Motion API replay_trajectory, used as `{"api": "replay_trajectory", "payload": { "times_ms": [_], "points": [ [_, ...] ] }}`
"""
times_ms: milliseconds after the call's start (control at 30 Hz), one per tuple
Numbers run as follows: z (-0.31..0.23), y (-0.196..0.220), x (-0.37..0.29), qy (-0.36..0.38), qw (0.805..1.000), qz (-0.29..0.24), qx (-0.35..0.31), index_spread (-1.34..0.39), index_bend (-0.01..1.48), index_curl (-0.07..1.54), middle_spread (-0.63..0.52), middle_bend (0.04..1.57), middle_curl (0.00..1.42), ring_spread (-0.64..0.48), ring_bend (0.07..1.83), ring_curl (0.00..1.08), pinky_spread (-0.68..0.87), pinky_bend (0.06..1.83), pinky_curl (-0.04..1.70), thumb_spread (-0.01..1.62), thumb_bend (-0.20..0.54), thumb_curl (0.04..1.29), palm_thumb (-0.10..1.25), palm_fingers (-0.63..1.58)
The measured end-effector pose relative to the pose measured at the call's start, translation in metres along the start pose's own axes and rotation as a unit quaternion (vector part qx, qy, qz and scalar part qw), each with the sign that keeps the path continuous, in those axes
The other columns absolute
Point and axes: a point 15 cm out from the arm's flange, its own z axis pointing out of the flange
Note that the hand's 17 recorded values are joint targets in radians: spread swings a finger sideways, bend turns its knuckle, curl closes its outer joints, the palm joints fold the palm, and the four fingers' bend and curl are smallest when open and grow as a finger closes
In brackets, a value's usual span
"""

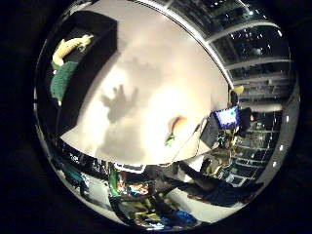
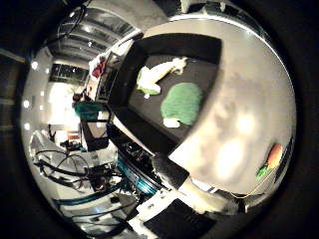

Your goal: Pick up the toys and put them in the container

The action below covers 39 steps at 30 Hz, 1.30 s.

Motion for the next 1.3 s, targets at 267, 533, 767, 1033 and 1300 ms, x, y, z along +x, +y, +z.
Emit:
{"api": "replay_trajectory", "payload": {
  "times_ms": [267,533,767,1033,1300],
  "points": [
    [0.038,0.056,0.140,0.040,0.994,0.102,0.010,-0.35,0.15,0.27,0.03,0.22,0.32,0.14,0.35,0.23,0.41,0.39,0.33,1.05,-0.020,0.30,0.54,0.16],
    [0.082,0.094,0.223,0.065,0.986,0.153,0.012,-0.31,0.15,0.26,0.04,0.22,0.33,0.13,0.36,0.24,0.39,0.40,0.32,1.05,-0.024,0.30,0.55,0.16],
    [0.112,0.112,0.269,0.065,0.982,0.179,-0.003,-0.29,0.15,0.26,0.05,0.23,0.33,0.13,0.37,0.24,0.39,0.41,0.31,1.05,-0.027,0.29,0.52,0.16],
    [0.146,0.122,0.295,0.060,0.982,0.177,-0.029,-0.26,0.15,0.25,0.05,0.25,0.33,0.12,0.39,0.25,0.37,0.42,0.30,1.04,-0.027,0.29,0.48,0.20],
    [0.181,0.130,0.293,0.036,0.982,0.173,-0.061,-0.24,0.16,0.26,0.03,0.28,0.33,0.04,0.44,0.25,0.35,0.42,0.29,1.04,-0.025,0.29,0.48,0.30]
  ]
}}
